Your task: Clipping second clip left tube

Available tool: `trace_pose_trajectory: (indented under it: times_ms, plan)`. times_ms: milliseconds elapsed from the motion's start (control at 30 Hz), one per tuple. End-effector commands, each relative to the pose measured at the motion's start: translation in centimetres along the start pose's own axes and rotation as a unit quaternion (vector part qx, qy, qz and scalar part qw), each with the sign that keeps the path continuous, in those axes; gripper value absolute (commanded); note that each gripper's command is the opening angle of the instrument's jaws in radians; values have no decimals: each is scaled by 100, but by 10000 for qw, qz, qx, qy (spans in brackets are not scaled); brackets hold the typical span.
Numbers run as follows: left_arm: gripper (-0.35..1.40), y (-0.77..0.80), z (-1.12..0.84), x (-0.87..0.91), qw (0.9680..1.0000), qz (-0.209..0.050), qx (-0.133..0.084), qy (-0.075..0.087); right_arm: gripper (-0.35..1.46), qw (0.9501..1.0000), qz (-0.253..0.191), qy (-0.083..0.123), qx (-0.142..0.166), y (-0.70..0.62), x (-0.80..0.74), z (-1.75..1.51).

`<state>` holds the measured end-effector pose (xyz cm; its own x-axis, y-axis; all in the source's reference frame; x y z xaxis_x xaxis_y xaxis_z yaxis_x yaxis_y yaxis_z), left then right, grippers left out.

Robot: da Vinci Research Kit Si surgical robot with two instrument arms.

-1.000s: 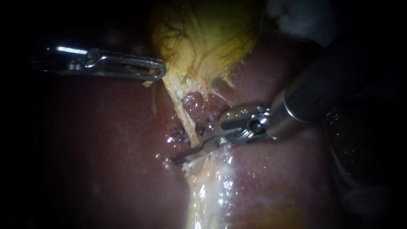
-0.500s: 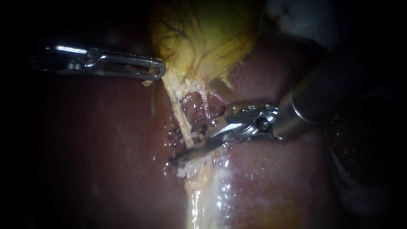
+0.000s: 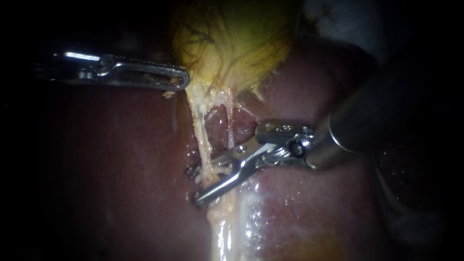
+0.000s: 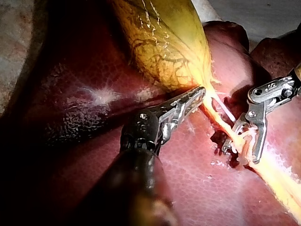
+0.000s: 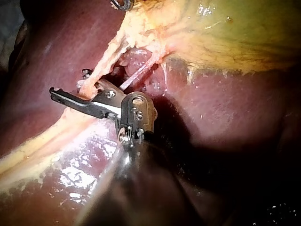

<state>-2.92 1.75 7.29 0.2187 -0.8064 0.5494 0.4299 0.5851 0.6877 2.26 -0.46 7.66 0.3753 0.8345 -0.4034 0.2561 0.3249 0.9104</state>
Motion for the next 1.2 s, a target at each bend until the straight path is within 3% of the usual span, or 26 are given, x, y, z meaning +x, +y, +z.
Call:
trace_pose_trajectory:
  times_ms: [33,233,700,933,1200]
  plan:
    - [-35,0,0,0,10000,-3,-8,0,57,10000,20,12,76,-2,-1,1]
    - [-35,0,1,0,10000,-4,-10,-1,54,9992,110,91,376,-7,-7,10]
    - [-35,0,1,0,10000,-4,-10,-1,34,9991,186,128,347,3,-9,15]
    - [-35,0,1,0,10000,-3,-10,-1,15,9992,266,223,193,9,-14,16]
    - [-35,0,1,0,10000,-3,-10,-1,-16,9986,461,198,184,11,-18,16]
